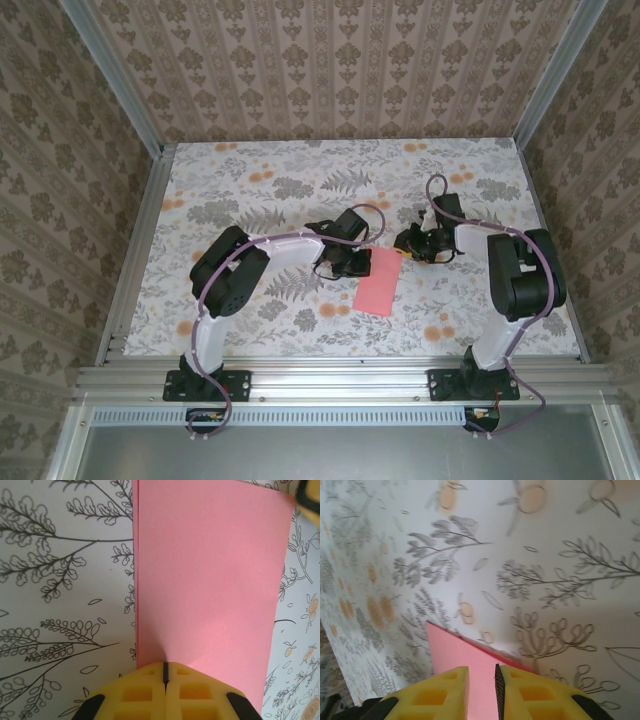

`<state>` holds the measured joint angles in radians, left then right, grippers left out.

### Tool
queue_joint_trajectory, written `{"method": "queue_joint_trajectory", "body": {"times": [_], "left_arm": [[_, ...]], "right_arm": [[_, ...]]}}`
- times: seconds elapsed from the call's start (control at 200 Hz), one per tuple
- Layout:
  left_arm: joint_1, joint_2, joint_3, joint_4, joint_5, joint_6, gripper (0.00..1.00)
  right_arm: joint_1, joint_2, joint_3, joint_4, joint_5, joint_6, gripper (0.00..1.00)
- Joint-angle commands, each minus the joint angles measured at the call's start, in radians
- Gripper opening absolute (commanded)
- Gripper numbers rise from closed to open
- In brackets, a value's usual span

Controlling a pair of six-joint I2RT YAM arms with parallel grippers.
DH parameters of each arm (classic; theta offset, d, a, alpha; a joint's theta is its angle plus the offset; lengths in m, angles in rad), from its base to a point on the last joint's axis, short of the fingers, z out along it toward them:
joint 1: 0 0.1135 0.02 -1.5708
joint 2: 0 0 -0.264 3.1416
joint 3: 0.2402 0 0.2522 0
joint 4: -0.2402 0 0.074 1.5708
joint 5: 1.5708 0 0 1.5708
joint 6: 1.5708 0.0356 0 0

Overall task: Fold a paper plane with a square sheet of paper (pick it up from the middle)
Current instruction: Fold the square sheet of paper in half at the center of the table.

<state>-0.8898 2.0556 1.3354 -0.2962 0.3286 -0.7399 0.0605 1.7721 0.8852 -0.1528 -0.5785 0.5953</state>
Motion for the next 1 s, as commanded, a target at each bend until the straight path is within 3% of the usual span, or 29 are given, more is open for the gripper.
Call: {"method": "queue_joint_trajectory", "body": {"times": [0.0, 0.315, 0.495, 0.825, 0.995], "left_arm": [[-0.017, 0.035, -0.050, -0.148, -0.046, 0.022, 0.00], [-0.017, 0.037, -0.044, -0.150, -0.047, 0.021, 0.00], [-0.020, 0.037, -0.044, -0.150, -0.048, 0.021, 0.00], [-0.026, 0.035, -0.042, -0.152, -0.049, 0.019, 0.00], [-0.028, 0.035, -0.044, -0.150, -0.049, 0.019, 0.00]], "right_arm": [[-0.005, 0.050, -0.027, 0.004, 0.025, 0.018, 0.23], [-0.005, -0.082, -0.020, -0.053, -0.003, 0.003, 0.24], [0.000, -0.147, -0.111, 0.043, -0.095, 0.069, 0.25], [0.010, -0.066, -0.158, 0.002, 0.015, 0.076, 0.25], [0.013, -0.157, -0.165, -0.034, 0.011, 0.048, 0.26]]}}
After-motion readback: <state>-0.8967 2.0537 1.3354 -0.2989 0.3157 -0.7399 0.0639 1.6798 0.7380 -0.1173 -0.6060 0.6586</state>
